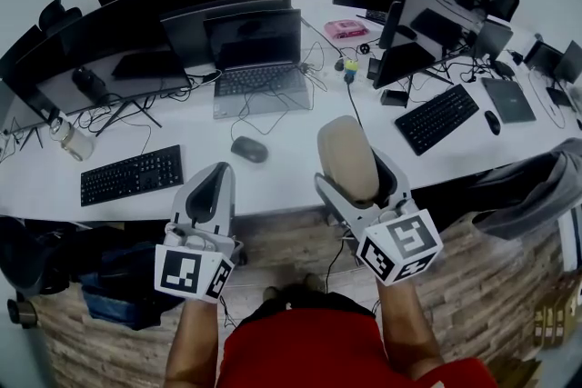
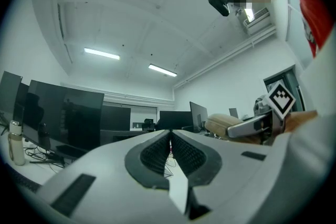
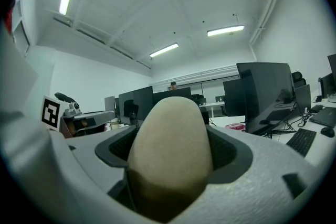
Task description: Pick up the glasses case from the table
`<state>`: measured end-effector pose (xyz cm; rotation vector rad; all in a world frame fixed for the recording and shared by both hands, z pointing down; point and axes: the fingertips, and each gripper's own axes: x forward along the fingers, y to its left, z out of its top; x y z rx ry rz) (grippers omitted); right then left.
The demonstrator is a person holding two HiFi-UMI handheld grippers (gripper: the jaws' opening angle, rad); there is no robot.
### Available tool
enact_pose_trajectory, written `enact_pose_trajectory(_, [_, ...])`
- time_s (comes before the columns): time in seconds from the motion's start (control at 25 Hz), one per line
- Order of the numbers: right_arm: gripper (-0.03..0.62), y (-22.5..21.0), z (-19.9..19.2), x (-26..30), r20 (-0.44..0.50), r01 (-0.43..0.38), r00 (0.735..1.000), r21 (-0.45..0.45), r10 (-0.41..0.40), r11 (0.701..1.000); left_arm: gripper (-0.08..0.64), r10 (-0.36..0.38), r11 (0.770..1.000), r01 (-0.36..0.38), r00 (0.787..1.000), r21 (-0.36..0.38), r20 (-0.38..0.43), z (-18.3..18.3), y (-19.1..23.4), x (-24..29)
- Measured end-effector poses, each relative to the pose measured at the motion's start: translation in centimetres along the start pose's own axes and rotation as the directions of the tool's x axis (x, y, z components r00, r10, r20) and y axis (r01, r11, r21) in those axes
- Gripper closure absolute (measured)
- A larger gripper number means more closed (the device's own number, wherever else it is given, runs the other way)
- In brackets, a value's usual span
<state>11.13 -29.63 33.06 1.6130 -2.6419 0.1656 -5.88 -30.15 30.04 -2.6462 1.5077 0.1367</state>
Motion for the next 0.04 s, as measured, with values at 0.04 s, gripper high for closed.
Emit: enact_pose_trajectory(0.04, [0.193,-0.06,-0.05,0.02,0.0,-0.001,1.0,0.001,0.001,1.0,0.546,-0.001,1.0,0.001,1.0,0.0,-0.001,-0.04,-0.05,0.07])
